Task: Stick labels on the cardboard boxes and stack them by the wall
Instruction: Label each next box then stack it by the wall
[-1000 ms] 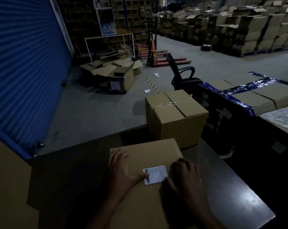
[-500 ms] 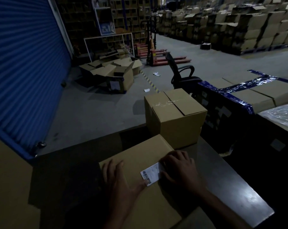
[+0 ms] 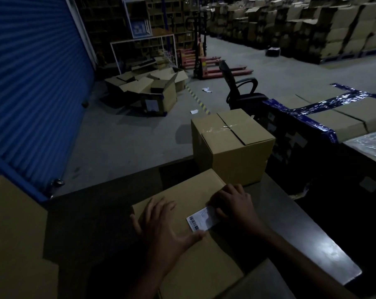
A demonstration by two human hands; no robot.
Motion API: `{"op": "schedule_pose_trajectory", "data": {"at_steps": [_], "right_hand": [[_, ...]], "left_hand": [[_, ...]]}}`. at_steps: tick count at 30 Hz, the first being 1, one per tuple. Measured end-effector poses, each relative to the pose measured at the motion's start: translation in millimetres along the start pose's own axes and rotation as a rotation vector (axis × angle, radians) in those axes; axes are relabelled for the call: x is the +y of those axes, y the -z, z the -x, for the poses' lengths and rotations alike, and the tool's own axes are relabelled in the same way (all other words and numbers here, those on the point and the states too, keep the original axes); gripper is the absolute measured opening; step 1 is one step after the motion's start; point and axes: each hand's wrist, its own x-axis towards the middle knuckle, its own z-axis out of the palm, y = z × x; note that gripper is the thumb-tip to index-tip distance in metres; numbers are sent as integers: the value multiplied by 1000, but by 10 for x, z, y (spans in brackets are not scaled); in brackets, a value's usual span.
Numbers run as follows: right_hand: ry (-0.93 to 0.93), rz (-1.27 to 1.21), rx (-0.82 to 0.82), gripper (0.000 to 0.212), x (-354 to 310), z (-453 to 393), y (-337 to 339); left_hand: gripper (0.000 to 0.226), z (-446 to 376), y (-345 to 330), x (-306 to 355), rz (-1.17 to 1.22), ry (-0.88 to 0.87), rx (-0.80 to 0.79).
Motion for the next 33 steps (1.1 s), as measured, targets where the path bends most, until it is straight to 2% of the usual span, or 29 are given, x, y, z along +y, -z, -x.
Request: {"op": "schedule_pose_trajectory", "data": {"at_steps": [2,5,13,18,22,25,27,29,33], "right_hand": [[-1,14,8,25,7,-17,-30],[-4,75,-3,42,6,-68,-55],[3,240,71,48,-51,-94,-195],[-16,228,91,39,-37,-116,-222],[-7,36,104,18,3,-92,-164],[24,-1,90,30,3,-76,-105],[34,61,31,29,-14,-75,-73],[25,116,-13,38,-41,-88,-73],[11,166,-34,36,-119,-172,-76]], "left_hand": [[122,10,28,25,-25,-4,2],[117,15,20,27,-30,-11,15],[103,-4,-28,15,-51,-18,43],[103,-11,-62,5,-36,-21,62],[106,-4,-29,26,-35,-16,62],[109,10,-8,34,-41,-17,57],[110,14,-6,36,-28,-18,60],[109,14,-12,35,-15,-23,63],[107,7,-30,20,-14,-19,62]]}}
